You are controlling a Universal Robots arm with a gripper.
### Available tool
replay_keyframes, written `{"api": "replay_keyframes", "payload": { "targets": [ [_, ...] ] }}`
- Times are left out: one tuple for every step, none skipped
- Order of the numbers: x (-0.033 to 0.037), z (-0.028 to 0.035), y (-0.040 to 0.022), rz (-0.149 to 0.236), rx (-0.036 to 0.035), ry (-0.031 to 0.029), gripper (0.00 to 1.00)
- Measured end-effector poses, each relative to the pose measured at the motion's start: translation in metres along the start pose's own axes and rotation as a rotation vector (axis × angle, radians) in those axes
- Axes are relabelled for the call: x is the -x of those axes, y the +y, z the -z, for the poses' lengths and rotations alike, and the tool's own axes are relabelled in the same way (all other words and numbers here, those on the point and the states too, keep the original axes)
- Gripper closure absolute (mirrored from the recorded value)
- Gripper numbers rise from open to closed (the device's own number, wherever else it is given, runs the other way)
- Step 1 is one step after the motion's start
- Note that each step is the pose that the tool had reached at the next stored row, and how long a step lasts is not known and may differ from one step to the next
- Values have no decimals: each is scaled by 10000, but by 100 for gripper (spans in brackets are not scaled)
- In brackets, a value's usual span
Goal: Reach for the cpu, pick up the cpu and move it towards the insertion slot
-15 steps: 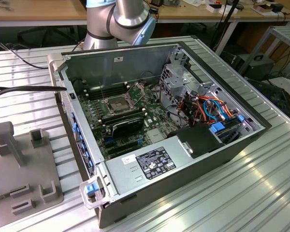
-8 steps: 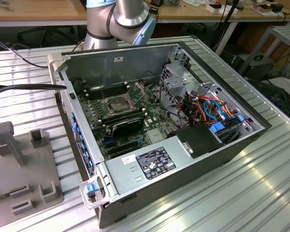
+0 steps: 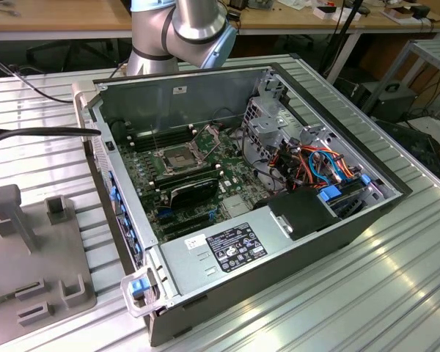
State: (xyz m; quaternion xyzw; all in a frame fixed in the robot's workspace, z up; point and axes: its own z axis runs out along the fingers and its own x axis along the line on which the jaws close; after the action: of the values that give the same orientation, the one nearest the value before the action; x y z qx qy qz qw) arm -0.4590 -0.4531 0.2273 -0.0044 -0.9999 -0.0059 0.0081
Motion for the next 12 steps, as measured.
{"api": "replay_keyframes", "payload": {
  "targets": [
    [0, 2, 0, 0, -1, 1, 45],
    [-1, 11, 0, 0, -2, 6, 45],
    [-1, 22, 0, 0, -1, 7, 45],
    [-1, 33, 0, 0, -1, 10, 45],
    [-1, 44, 0, 0, -1, 11, 45],
    [-1, 60, 1, 0, -1, 11, 45],
    [-1, 73, 1, 0, -1, 12, 45],
    [-2, 88, 1, 0, -1, 12, 45],
    [-2, 100, 1, 0, -1, 12, 45],
    [-2, 115, 1, 0, 0, 12, 45],
    [-2, 128, 1, 0, -1, 13, 45],
    [-2, 150, 2, 0, -1, 13, 45]
  ]
}}
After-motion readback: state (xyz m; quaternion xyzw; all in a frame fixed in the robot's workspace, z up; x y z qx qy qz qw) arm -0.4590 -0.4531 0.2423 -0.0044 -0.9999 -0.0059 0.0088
